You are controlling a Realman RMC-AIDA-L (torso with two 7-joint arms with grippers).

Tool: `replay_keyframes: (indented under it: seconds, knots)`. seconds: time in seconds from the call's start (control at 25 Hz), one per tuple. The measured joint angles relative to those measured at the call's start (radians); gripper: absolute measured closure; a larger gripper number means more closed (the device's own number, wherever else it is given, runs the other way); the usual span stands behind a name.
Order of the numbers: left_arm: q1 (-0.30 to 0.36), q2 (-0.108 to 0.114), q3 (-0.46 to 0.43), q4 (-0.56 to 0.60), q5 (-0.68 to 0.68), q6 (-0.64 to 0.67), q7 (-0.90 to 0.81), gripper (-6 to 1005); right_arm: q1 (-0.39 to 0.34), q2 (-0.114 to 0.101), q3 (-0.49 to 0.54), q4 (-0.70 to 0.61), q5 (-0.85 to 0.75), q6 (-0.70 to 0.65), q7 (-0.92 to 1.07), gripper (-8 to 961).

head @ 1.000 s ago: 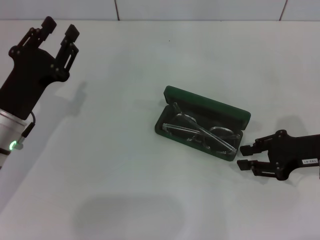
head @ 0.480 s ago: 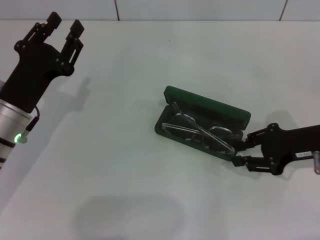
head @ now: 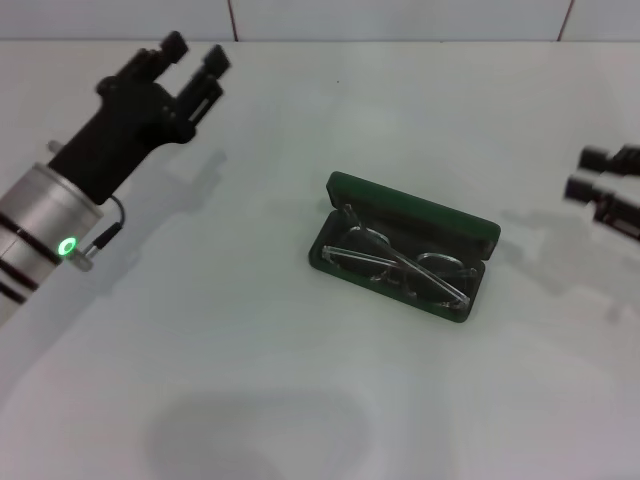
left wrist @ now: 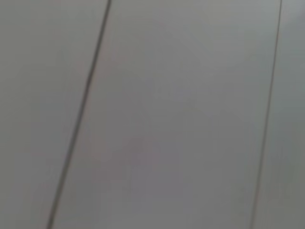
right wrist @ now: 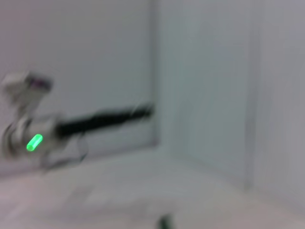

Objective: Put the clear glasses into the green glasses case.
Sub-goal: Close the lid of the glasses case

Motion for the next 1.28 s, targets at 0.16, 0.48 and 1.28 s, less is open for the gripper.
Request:
replay_keyframes:
  seconds: [0.16, 0.48, 1.28]
  knots:
    - [-0.009, -0.002, 0.002, 0.124, 0.163, -0.126, -0.173, 438, -0.001, 0.003, 0.15, 0.178, 0.159, 0.036, -0.153, 585]
    - [-0.172, -0.01, 0.026, 0.168, 0.46, -0.317, -0.451, 159, 0.01, 0.005, 0.201, 0.354, 0.321, 0.073, -0.364, 377]
    - [-0.225, -0.022, 0.446, 0.207, 0.362, -0.513, -0.595, 106, 0.039, 0.005, 0.193, 0.381, 0.324, 0.147, -0.377, 308]
